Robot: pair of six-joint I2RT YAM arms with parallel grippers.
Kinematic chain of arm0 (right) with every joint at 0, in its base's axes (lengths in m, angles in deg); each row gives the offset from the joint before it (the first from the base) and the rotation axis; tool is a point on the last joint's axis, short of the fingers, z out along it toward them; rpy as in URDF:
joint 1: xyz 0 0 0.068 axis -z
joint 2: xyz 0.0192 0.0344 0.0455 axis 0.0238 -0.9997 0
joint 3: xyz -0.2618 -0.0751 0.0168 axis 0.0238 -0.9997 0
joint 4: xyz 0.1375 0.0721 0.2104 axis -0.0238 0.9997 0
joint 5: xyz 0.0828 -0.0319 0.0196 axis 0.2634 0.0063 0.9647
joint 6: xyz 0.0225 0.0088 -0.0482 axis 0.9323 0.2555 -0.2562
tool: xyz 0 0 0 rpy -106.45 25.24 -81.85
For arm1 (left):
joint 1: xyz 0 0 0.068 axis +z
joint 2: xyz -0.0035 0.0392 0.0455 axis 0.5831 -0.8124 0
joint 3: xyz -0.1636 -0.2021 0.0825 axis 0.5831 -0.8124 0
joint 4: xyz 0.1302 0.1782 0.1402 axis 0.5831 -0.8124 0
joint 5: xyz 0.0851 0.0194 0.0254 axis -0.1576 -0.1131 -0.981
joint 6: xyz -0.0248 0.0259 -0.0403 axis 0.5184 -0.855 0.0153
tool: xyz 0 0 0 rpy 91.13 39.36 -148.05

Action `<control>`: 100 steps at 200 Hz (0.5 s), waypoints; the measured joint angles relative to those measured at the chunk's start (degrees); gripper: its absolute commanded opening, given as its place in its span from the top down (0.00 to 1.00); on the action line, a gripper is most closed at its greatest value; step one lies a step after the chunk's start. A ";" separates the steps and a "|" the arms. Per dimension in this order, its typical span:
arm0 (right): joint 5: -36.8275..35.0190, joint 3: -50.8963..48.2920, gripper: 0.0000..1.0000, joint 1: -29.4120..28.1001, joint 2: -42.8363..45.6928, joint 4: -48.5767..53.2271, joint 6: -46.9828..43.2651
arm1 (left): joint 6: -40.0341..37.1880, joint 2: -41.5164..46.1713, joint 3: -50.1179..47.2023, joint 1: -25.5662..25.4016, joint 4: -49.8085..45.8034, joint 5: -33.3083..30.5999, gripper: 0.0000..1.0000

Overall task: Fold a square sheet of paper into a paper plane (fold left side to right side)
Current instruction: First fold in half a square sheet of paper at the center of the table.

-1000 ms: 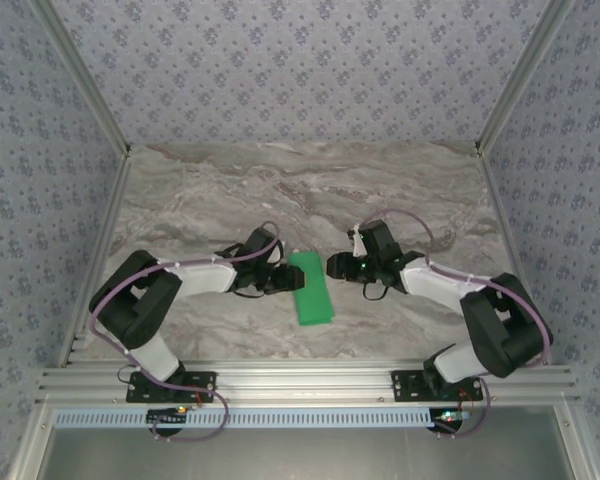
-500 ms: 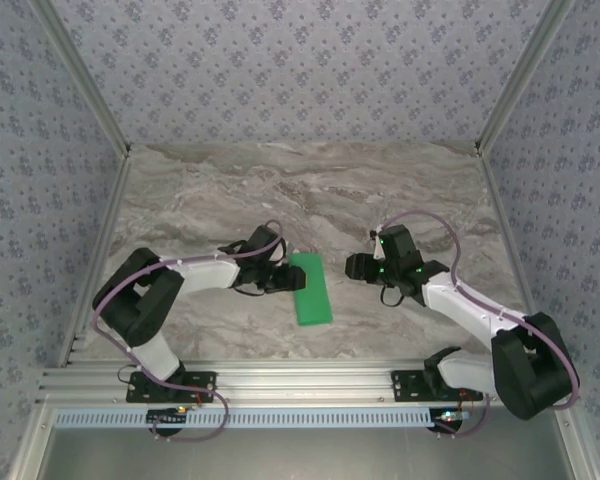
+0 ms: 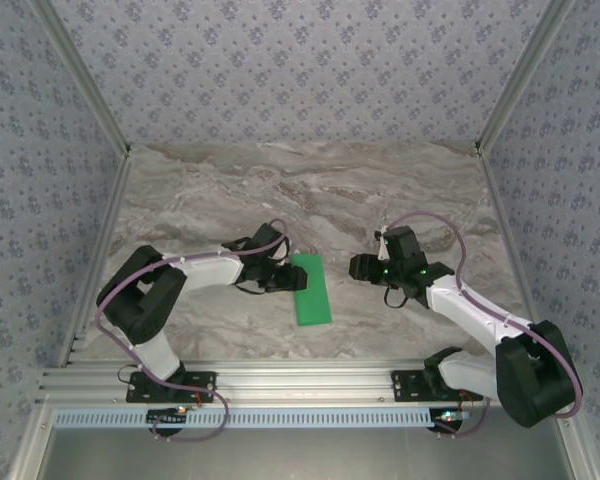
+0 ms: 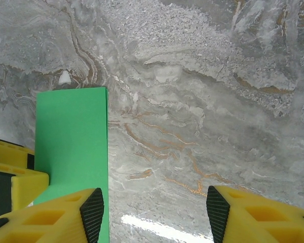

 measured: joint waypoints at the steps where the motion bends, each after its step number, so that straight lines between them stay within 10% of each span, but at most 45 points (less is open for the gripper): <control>1: 0.00 -0.02 0.40 0.00 0.00 0.00 0.00 | 0.00 0.00 0.00 0.00 0.00 -0.02 0.46; 100: 0.02 -0.33 0.40 0.04 0.00 0.02 0.00 | -0.22 -0.42 0.61 0.00 -0.81 -0.15 0.47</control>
